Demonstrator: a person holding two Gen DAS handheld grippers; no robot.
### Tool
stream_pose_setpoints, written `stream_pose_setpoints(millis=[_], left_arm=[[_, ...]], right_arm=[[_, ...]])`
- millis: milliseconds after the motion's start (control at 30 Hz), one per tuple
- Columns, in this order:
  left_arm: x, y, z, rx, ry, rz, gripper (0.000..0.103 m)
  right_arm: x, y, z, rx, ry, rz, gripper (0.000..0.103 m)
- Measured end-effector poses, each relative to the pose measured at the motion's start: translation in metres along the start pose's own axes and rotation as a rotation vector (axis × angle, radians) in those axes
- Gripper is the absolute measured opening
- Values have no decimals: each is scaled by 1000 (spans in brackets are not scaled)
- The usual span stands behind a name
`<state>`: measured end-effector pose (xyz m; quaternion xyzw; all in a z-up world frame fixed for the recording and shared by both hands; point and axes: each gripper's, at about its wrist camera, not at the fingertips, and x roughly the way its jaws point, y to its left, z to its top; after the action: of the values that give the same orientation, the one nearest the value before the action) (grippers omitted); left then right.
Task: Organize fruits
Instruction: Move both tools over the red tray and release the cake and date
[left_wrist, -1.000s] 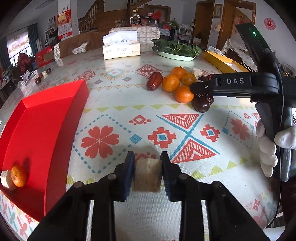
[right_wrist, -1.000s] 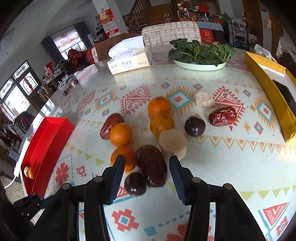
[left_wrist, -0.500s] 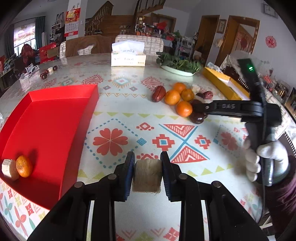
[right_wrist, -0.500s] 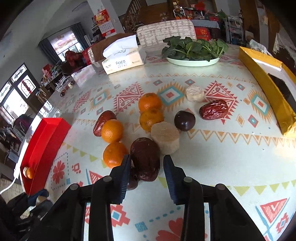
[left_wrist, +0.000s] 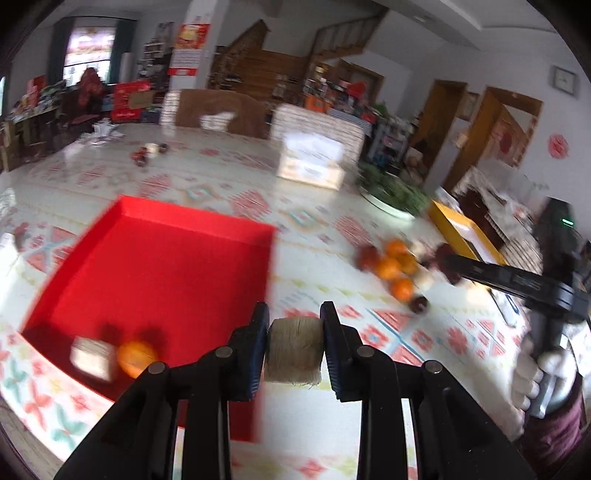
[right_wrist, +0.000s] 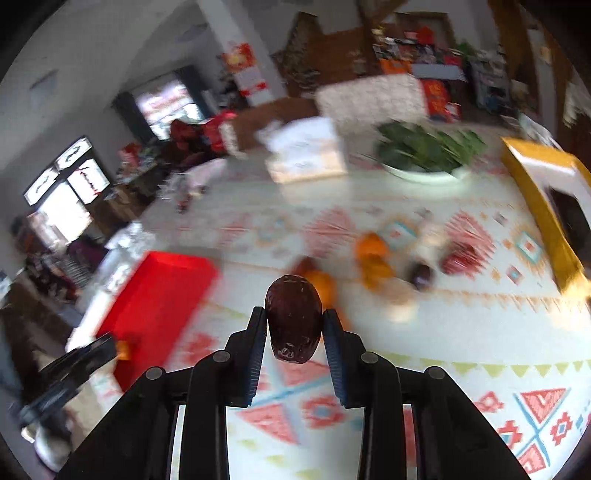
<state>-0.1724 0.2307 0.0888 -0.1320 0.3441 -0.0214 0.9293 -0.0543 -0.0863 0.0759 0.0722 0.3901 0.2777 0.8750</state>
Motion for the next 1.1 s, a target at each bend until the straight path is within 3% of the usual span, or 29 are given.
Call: stream_pose_setpoints(millis=[133,300,500,700,867,967,1100], left_arm=[[-3,40,26,-34,-11,90,28],[6,100,55,-122,3,168,28],[35,151,55,-191,74,243,28],[50,171,47,-214,115,257,28],[51,181,45,-237,117,247,29],[47,185,46,-256,102,237,45],[31,178,49,-258,70,241,49]], right_arm=[[7,56,12,-63,36,144,34],[48,129,12,-132,129,278,34],[125,192,-11,-211,273,283,34],[177,220,-31,-254,351,245,34],[195,227,-37,-277,368,217,35],[196,229,-38,-277,366,213,36],[185,230,-36,-275,338,221,39]])
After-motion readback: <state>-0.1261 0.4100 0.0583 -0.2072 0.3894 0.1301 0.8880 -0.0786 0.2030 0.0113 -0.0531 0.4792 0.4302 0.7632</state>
